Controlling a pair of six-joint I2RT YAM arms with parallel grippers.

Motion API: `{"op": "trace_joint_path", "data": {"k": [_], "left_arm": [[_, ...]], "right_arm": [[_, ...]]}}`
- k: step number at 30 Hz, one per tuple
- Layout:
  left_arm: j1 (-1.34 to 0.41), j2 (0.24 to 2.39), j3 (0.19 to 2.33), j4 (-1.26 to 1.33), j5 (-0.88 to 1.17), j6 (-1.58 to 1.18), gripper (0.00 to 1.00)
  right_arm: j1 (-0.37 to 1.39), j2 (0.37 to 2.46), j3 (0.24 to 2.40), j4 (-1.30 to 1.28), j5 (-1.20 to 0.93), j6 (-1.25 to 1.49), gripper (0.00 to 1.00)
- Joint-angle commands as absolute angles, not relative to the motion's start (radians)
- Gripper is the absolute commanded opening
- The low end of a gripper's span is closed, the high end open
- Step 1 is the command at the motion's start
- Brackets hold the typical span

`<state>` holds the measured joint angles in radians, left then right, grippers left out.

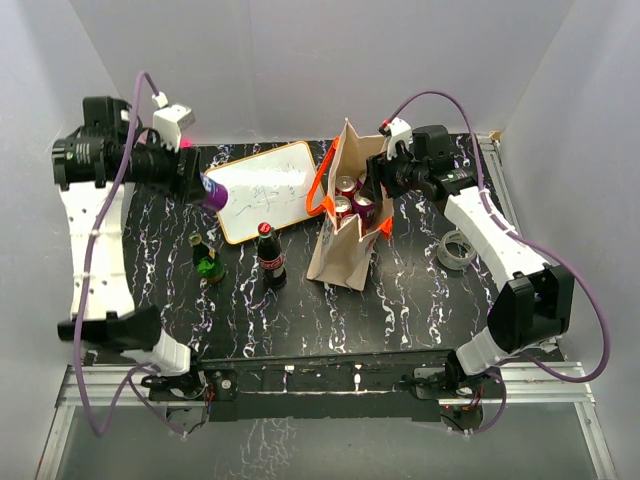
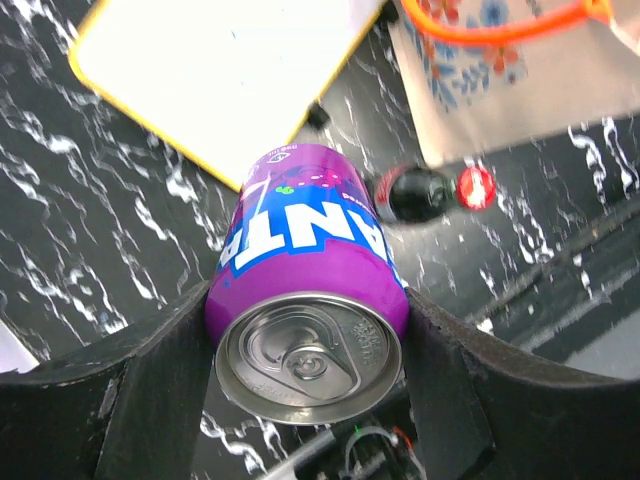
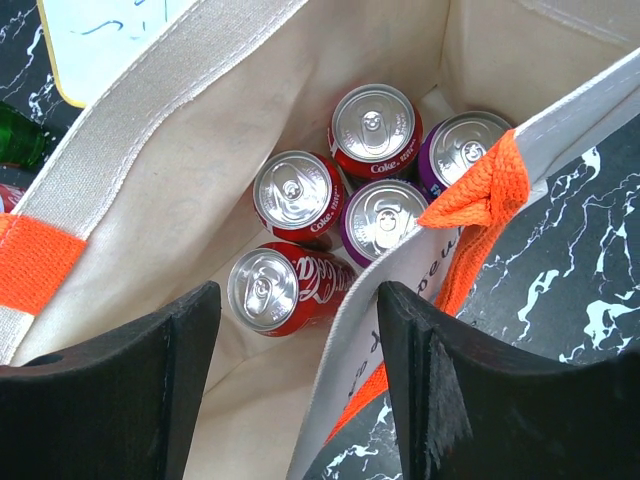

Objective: Place the beverage into the canvas bag
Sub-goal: Place the drink in the canvas bag.

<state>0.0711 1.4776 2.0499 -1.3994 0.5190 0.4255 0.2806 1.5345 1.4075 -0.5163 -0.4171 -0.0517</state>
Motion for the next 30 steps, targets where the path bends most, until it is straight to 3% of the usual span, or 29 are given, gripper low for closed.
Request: {"op": "trace_joint_path", "data": {"k": [1, 6, 21, 30], "left_arm": [[-0.003, 1.612, 2.269, -1.325, 0.576, 0.372, 0.0], [-0.156, 1.725, 2.388, -1.274, 0.523, 0.424, 0.0], [-0.571, 1.922, 2.481, -0.851, 0.542, 0.34, 0.0], [-0.67, 2.066, 2.496, -0.788, 0.491, 0.357, 0.0]], "right_arm": [[0.286, 1.52, 1.478, -0.5, -0.386, -0.069, 0.67], [0.286, 1.482, 1.471, -0.496, -0.341, -0.111, 0.7], [0.277, 1.365, 1.423, -0.559, -0.286, -0.187, 0.73], [0.188, 1.292, 1.348, -0.537, -0.283, -0.108, 0.73]]}}
